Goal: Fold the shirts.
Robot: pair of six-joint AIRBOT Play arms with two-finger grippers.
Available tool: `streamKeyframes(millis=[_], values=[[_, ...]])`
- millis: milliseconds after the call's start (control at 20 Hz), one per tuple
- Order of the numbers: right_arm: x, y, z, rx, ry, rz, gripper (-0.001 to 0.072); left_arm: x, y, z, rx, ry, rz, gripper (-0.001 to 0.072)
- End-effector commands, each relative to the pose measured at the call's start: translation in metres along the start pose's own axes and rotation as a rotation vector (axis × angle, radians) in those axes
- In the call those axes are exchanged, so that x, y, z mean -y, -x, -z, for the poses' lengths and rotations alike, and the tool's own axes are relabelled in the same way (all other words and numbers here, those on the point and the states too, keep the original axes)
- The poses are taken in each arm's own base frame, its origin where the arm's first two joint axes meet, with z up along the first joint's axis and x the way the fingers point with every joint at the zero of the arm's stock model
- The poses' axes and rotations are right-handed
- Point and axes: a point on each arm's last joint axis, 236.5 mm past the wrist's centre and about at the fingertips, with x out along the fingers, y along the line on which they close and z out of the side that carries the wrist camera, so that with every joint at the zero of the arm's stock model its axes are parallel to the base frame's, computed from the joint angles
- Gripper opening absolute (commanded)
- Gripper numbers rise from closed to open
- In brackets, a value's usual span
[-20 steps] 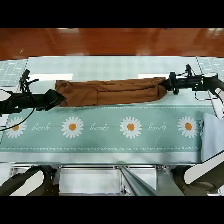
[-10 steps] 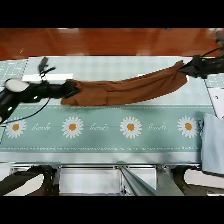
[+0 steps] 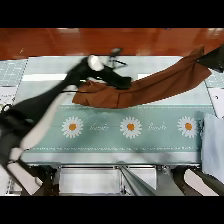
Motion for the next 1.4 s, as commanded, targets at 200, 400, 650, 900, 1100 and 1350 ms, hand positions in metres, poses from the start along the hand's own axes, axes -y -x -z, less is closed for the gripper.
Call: streamKeyframes(millis=[200,400,650,900,1100,1350], values=[[-0.035,-0.004,0.013,-0.020,0.048,-0.045,0.0025,0.085,-0.081,0.055,-0.187,-0.018,0.119,0.0025],[-0.048,-0.021,0.014,-0.029,0.033,-0.077,0.0025,0.024,-0.009,0.017,-0.153,0.033,0.035,0.0025],[-0.106,-0.100,0.023,-0.103,0.034,-0.243,0.0024,-0.096,0.143,0.005,0.060,0.165,-0.205,0.0025],[-0.153,-0.212,0.042,-0.139,-0.069,-0.373,0.0025,-0.147,0.262,0.072,0.291,0.297,-0.311,0.0025],[-0.164,-0.281,0.088,-0.246,-0.159,-0.412,0.0025,-0.153,0.293,0.129,0.357,0.343,-0.355,0.0025],[-0.161,-0.324,0.118,-0.291,-0.213,-0.406,0.0025,-0.151,0.282,0.154,0.353,0.381,-0.331,0.0025]])
